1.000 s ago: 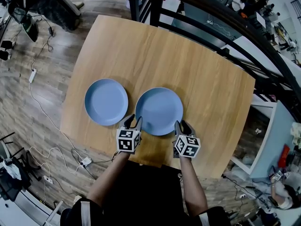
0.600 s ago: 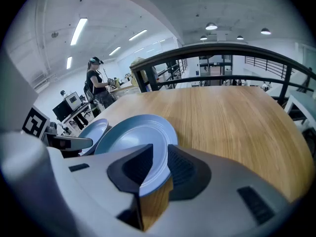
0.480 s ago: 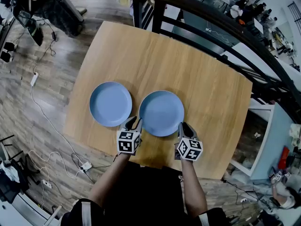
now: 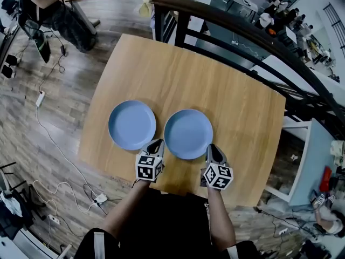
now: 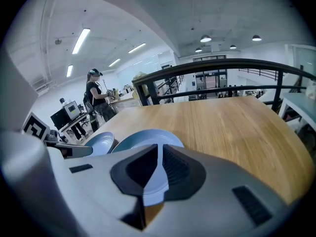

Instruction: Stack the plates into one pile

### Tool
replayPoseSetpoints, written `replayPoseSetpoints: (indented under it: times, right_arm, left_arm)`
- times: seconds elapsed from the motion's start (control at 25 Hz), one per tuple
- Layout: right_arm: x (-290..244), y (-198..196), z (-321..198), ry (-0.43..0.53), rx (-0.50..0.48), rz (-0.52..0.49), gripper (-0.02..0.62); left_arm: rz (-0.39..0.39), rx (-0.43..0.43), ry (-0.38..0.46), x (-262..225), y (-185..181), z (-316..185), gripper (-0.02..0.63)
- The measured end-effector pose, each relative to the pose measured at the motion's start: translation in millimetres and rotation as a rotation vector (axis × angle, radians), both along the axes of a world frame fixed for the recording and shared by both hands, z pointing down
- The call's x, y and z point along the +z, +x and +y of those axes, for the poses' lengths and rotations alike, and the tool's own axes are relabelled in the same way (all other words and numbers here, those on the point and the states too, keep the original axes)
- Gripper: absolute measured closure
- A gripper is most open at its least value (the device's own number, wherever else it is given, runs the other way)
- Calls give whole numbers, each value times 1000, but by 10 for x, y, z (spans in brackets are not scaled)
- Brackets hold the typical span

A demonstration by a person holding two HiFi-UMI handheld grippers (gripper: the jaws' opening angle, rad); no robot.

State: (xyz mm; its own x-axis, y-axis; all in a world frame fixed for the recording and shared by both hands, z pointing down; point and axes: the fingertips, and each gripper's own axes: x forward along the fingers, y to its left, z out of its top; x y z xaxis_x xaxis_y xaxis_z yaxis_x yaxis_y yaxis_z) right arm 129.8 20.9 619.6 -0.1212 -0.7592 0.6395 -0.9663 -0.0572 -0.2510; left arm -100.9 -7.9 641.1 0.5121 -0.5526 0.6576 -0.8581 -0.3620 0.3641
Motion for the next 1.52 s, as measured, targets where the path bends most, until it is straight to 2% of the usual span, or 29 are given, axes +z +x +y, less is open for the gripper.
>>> replayPoseSetpoints:
  times: [0.32, 0.76, 1.0, 1.52]
  right_arm:
    - [-285, -196, 17, 85, 46, 11, 556]
    - [-713, -601, 184, 192, 93, 22, 557]
    - [-898, -800, 296, 254, 17, 37, 557]
    - [-1252, -1046, 603, 344, -161, -6, 557]
  left_arm:
    - [38, 68, 65, -270, -25, -25, 578]
    - [75, 111, 178, -646, -261, 47, 580]
    - [108, 42, 284, -978, -392, 147, 580]
    - [45, -113, 392, -1476, -548, 693, 580]
